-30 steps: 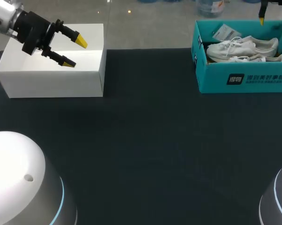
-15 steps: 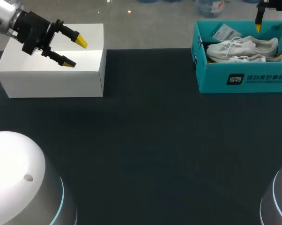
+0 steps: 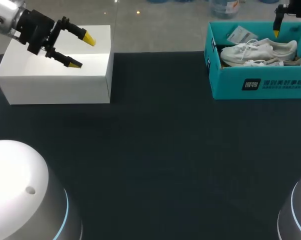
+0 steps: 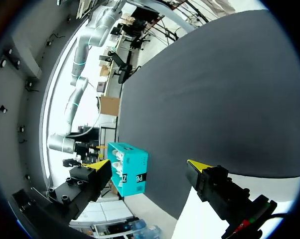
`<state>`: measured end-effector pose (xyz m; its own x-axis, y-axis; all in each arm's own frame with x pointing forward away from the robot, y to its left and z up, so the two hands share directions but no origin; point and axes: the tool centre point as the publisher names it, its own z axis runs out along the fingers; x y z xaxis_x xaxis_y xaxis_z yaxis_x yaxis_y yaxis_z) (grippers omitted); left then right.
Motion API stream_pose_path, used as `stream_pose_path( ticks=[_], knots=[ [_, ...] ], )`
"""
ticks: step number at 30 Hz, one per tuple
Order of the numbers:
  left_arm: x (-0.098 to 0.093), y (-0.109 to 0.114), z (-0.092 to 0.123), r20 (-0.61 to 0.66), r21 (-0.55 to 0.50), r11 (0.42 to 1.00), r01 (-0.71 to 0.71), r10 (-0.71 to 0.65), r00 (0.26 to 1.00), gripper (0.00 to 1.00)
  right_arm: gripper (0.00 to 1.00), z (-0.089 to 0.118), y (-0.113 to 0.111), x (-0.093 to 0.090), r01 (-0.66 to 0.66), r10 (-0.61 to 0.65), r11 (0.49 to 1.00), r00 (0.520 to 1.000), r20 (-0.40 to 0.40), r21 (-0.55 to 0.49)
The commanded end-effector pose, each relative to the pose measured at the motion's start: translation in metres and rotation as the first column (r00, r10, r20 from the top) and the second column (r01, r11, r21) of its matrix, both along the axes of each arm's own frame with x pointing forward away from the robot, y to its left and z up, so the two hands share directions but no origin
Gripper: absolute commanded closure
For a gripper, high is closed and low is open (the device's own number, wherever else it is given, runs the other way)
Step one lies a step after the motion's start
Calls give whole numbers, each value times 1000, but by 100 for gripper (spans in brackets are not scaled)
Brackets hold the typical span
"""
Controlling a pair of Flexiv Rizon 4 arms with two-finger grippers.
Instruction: Take the shoe out of the shoebox, open the shoe tongue, remove and reinsert the insole, then place the shoe into the shoebox
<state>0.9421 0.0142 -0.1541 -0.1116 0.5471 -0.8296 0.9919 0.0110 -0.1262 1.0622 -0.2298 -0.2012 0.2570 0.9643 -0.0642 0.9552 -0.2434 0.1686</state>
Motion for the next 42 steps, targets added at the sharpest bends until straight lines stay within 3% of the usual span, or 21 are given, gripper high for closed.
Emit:
stream_pose_path(
  ticks=[1, 2, 3, 4, 5, 7, 8, 9, 10, 14, 15, 16, 17, 18, 24, 29, 32, 42],
  knots=[
    [24, -5, 2, -286, 232, 842, -486, 537, 794, 0, 0, -1, 0, -5, -3, 4, 1000, 997, 75, -17],
    [31, -3, 2, -329, 272, 803, -530, 595, 734, 0, 0, -1, 0, -5, -3, 4, 1000, 997, 75, -17],
    [32, 1, 4, -329, 237, 793, -561, 609, 722, 0, 0, -1, 0, -5, -3, 4, 1000, 997, 75, -17],
    [37, 4, 6, -369, 284, 737, -613, 674, 640, 0, 0, -1, 0, -5, -3, 4, 1000, 997, 75, -17],
    [41, 7, 8, -412, 285, 730, -621, 678, 609, 0, 0, -1, 0, -5, -3, 4, 1000, 997, 75, -17],
    [46, 14, 12, -430, 313, 642, -700, 753, 498, 0, 0, -1, 0, -5, -3, 4, 1000, 997, 75, -17],
    [48, 17, 14, -459, 307, 631, -712, 754, 470, 0, 0, -1, 0, -5, -3, 4, 1000, 997, 75, -17],
    [50, 21, 16, -444, 326, 564, -759, 800, 403, 0, 0, -1, 0, -5, -3, 4, 1000, 997, 75, -17],
    [53, 24, 18, -470, 319, 553, -770, 797, 378, 0, 0, -1, 0, -5, -3, 4, 1000, 997, 75, -17],
    [59, 37, 21, -452, 385, 364, -848, 876, 171, 0, 0, -1, 0, -5, -3, 4, 1000, 997, 75, -17],
    [60, 40, 21, -459, 395, 327, -859, 880, 124, 0, 0, -1, 0, -5, -3, 4, 1000, 997, 75, -17],
    [61, 44, 19, -433, 417, 232, -879, 901, 32, 0, 0, -1, 0, -5, -3, 4, 1000, 997, 75, -17],
    [63, 47, 19, -437, 414, 202, -888, 900, 1, 0, 0, 0, 1, -8, -10, 10, 1000, 998, 66, -1],
    [64, 50, 18, -421, 436, 133, -890, 905, -71, 0, 0, 0, 2, -11, -17, 16, 1000, 998, 60, 16],
    [74, 66, 13, -433, 473, -47, -880, 857, -278, 0, 0, 4, 8, -36, -45, 44, 997, 999, 13, 67],
    [82, 74, 6, -441, 530, -112, -840, 810, -386, 0, 0, 1, 18, -60, -72, 74, 995, 997, -36, 76],
    [84, 75, 6, -443, 533, -83, -842, 821, -361, 0, 0, -1, 25, -72, -73, 78, 994, 996, -53, 84],
    [84, 75, 6, -443, 533, -83, -842, 821, -361, 0, 0, -1, 25, -72, -73, 78, 994, 996, -53, 84]
  ],
)
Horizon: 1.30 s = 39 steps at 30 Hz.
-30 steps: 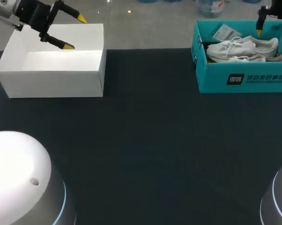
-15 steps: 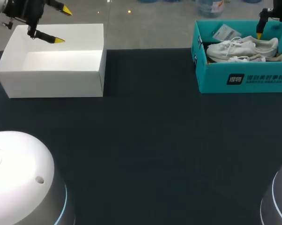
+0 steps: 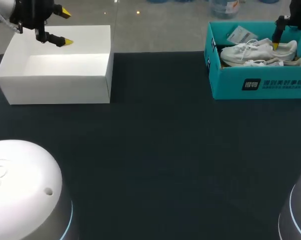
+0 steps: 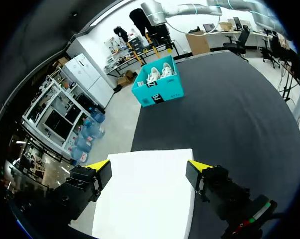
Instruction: Take the shoe out of the shoebox, open the shoe tongue, remove and reinsert the insole, then place the shoe into the shoebox
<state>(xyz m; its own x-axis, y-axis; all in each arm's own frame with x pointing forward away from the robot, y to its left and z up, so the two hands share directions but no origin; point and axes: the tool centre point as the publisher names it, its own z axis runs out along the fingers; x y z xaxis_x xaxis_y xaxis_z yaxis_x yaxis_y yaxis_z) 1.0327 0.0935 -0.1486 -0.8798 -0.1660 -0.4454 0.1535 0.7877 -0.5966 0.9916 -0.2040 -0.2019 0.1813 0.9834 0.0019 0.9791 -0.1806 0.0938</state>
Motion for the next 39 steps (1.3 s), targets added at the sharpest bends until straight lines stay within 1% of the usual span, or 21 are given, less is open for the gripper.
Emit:
stream_pose_path(
  ticks=[1, 7, 8, 11, 12, 13, 15, 16, 17, 18, 19, 20, 21, 23, 25, 27, 30, 32, 34, 35, 39],
  knots=[
    [-7, -4, 1, -219, 111, 855, -506, 518, 827, 0, 0, 0, 0, -1, 0, 0, 1000, 1000, 3, 1],
    [-7, -4, 1, -219, 111, 855, -506, 518, 827, 0, 0, 0, 0, -1, 0, 0, 1000, 1000, 3, 1],
    [-3, -5, 1, -237, 100, 829, -551, 558, 796, 0, 0, 0, 0, -1, 0, 0, 1000, 1000, 3, 1],
    [6, -6, 7, -357, 167, 706, -688, 694, 625, 0, 0, 0, 0, -1, 0, 0, 1000, 1000, 3, 1],
    [11, -5, 10, -412, 199, 655, -729, 731, 545, 0, 0, -2, 2, -2, -11, 12, 1000, 1000, -10, 13],
    [13, -4, 12, -448, 223, 625, -748, 747, 491, 0, 0, -3, 3, -3, -14, 14, 1000, 999, -30, 17],
    [19, -3, 13, -479, 271, 527, -805, 800, 362, 0, 0, -4, 5, -6, -23, 23, 999, 999, -28, 29],
    [20, -2, 14, -497, 296, 503, -812, 807, 319, 0, 0, -5, 6, -8, -24, 25, 999, 999, -37, 34],
    [23, -1, 14, -517, 335, 441, -833, 825, 229, 0, 0, -6, 7, -11, -24, 25, 999, 999, -42, 33],
    [26, 0, 14, -533, 359, 405, -841, 828, 172, 0, 0, -6, 8, -13, -28, 30, 999, 999, -46, 39],
    [26, 1, 14, -548, 371, 389, -843, 825, 140, 0, 0, -7, 9, -16, -29, 31, 999, 998, -49, 42],
    [26, 2, 12, -550, 392, 335, -857, 832, 73, 0, 0, -8, 10, -18, -30, 32, 999, 998, -51, 42],
    [27, 3, 11, -562, 411, 321, -853, 826, 40, 0, 0, -9, 10, -21, -30, 32, 999, 998, -52, 41],
    [28, 6, 7, -561, 442, 239, -865, 826, -58, 0, 0, -10, 10, -26, -29, 30, 999, 998, -46, 33],
    [27, 9, 2, -567, 477, 182, -860, 811, -142, 0, 0, -11, 10, -31, -32, 33, 999, 999, -26, 20],
    [25, 12, -4, -567, 509, 144, -848, 798, -205, 0, 0, -12, 9, -34, -40, 40, 999, 999, -2, 12],
    [20, 15, -9, -567, 524, 89, -847, 779, -268, 0, 0, -10, 4, -37, -26, 26, 1000, 1000, 11, 2],
    [13, 16, -9, -575, 535, 73, -842, 761, -299, 0, 0, -9, 0, -36, -23, 24, 999, 1000, -10, 42],
    [6, 17, -9, -582, 535, 53, -843, 746, -323, 0, 0, -9, 0, -36, -23, 24, 999, 1000, -10, 42],
    [4, 19, -9, -583, 532, 28, -846, 737, -342, 0, 0, -9, 0, -36, -23, 24, 999, 1000, -10, 42],
    [-3, 20, -11, -581, 527, 26, -849, 740, -338, 0, 0, -9, 0, -36, -23, 24, 999, 1000, -10, 42]
  ],
)
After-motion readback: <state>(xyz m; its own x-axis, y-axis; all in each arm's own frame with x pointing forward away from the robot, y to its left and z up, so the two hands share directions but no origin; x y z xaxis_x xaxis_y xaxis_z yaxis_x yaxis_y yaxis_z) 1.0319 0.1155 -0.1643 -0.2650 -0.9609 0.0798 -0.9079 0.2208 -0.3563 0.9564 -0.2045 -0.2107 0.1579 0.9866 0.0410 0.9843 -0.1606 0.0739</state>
